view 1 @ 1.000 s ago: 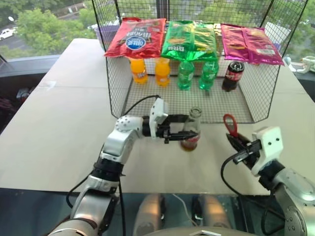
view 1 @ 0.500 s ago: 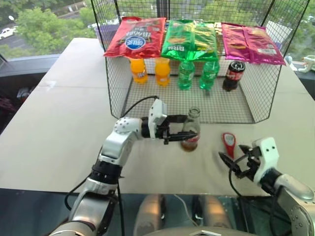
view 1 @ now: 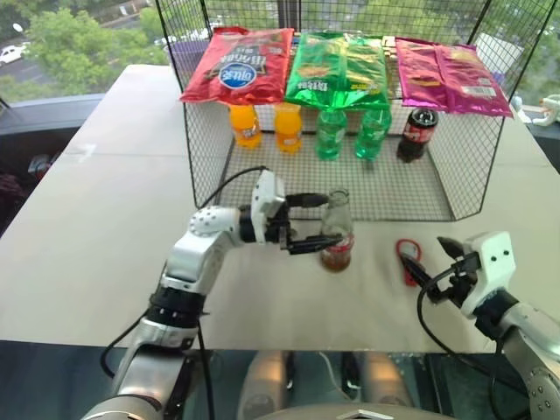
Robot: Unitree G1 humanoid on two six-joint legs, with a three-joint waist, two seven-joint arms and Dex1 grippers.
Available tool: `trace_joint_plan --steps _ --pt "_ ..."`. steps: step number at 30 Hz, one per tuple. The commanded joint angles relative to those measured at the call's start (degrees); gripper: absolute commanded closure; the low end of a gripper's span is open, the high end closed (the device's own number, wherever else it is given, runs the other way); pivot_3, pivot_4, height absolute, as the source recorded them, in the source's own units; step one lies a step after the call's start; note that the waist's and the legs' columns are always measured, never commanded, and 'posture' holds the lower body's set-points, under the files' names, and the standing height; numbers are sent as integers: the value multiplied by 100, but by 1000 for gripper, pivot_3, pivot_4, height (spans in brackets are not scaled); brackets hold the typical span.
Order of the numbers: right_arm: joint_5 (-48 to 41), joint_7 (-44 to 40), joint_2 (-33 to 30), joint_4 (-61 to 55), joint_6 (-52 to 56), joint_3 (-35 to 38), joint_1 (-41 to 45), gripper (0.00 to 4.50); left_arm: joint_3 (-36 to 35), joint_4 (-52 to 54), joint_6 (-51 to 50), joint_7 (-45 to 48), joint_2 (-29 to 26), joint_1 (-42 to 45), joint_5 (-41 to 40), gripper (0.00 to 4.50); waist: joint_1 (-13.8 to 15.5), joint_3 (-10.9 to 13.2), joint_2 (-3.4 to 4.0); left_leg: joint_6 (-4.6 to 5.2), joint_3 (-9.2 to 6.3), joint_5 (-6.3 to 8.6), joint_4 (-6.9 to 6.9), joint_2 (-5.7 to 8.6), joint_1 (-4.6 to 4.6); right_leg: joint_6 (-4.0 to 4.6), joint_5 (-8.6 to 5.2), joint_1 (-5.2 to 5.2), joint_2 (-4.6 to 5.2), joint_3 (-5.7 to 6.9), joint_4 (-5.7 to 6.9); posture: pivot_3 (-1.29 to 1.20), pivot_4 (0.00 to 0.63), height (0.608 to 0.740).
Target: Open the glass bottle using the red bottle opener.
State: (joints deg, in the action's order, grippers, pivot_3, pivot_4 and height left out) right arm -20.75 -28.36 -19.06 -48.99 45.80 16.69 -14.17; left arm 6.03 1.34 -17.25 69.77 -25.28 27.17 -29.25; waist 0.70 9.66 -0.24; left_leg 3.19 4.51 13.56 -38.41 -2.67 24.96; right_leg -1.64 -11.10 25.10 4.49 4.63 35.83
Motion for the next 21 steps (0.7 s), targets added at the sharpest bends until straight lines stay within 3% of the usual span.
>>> trace_joint_plan --steps 1,11,21 --pt "-28 -130 -234 -162 -527 181 -215 0 -441 656 -182 -220 -226 -299 -294 14 3 0 0 0 1 0 2 1 0 -3 -3 2 -1 -1 0 0 150 728" --pt "123 -688 -581 999 -2360 500 -623 0 -1411 1636 65 -853 -411 -1956 -597 14 3 1 -1 -2 10 2 1 2 -15 -11 -9 -3 8 -10 0 0 150 728" --pt "236 -1112 -857 1635 -3517 654 -1037 0 -2250 1267 966 -824 -621 -3629 -310 14 13 0 0 -27 13 16 5 -1 -14 -9 -10 4 9 -12 0 0 150 728"
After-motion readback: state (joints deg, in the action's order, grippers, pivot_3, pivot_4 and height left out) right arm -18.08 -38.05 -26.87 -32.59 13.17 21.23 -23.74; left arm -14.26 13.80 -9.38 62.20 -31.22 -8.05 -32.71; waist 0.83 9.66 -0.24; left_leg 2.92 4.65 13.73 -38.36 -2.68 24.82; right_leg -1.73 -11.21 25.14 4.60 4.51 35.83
